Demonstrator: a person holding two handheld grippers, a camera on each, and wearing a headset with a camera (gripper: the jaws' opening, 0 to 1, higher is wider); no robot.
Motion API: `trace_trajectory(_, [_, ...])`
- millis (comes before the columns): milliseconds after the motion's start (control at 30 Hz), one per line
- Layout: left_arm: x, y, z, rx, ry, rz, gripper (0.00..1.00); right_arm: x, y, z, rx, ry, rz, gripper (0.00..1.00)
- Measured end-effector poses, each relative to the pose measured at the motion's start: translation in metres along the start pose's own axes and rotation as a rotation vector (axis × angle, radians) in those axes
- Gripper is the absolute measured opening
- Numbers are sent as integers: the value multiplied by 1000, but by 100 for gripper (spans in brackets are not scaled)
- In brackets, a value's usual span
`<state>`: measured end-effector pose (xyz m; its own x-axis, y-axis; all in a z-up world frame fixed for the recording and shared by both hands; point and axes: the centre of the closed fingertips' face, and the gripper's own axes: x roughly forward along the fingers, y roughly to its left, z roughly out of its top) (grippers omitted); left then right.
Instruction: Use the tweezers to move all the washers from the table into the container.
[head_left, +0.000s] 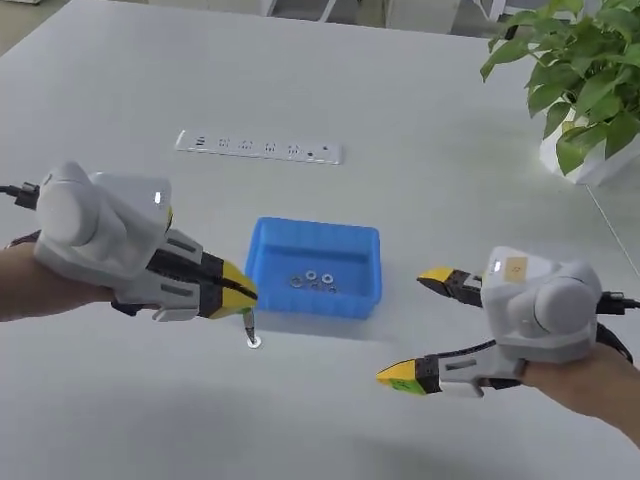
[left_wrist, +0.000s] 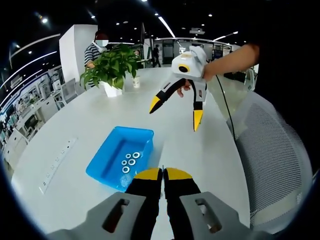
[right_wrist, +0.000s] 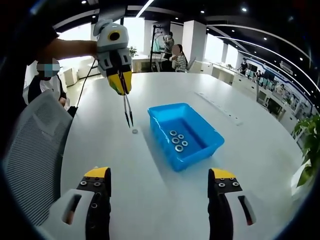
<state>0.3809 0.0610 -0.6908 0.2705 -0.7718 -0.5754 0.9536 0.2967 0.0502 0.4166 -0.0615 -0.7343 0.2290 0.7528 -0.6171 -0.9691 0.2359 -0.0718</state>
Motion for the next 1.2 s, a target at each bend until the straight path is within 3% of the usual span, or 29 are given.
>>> trace_trajectory(700, [8, 0, -13, -4, 13, -6, 5, 6, 6, -3, -7, 13, 18, 79])
trace_trajectory(1200, [11, 2, -11, 4, -6, -9, 5, 14, 14, -3, -9, 15, 45, 78])
